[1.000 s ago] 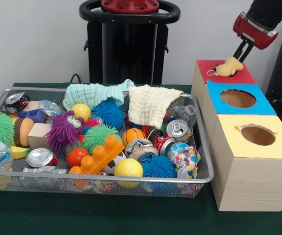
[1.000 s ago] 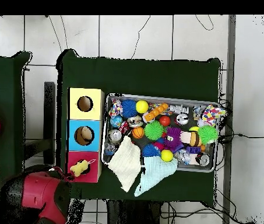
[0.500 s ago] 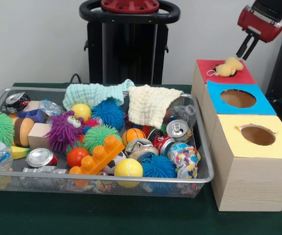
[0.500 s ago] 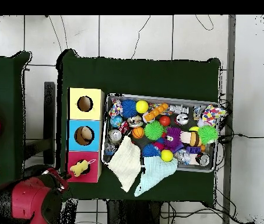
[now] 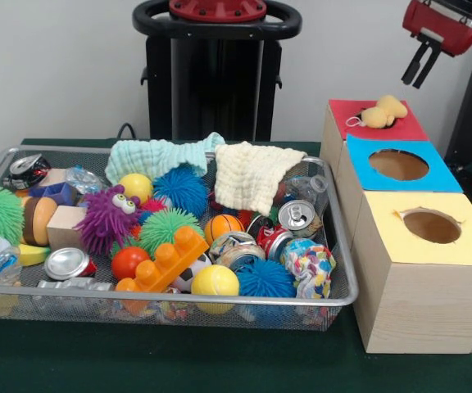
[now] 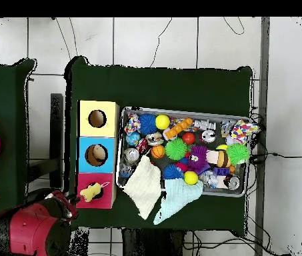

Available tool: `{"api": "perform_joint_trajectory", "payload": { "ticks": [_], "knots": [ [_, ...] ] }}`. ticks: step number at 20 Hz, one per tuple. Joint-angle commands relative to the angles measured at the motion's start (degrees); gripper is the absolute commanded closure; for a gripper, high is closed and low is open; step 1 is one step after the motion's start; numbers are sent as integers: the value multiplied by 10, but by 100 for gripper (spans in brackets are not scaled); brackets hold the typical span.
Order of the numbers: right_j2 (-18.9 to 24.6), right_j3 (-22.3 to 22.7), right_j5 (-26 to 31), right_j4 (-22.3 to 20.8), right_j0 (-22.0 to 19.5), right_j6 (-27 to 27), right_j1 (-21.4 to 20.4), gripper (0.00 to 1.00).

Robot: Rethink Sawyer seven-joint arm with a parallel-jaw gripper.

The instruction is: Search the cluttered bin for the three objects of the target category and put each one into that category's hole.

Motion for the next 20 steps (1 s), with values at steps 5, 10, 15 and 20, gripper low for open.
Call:
{"api": "perform_joint_trajectory", "payload": {
  "ticks": [5, 10, 15, 20],
  "knots": [
    [4, -17, 0, -44, 4, 95, 22, 100],
    [6, -16, -14, -47, 2, 97, 26, 100],
    [6, -15, -21, -50, 1, 99, 30, 100],
    [12, -13, -24, -42, -1, 105, 31, 100]
  ]
}}
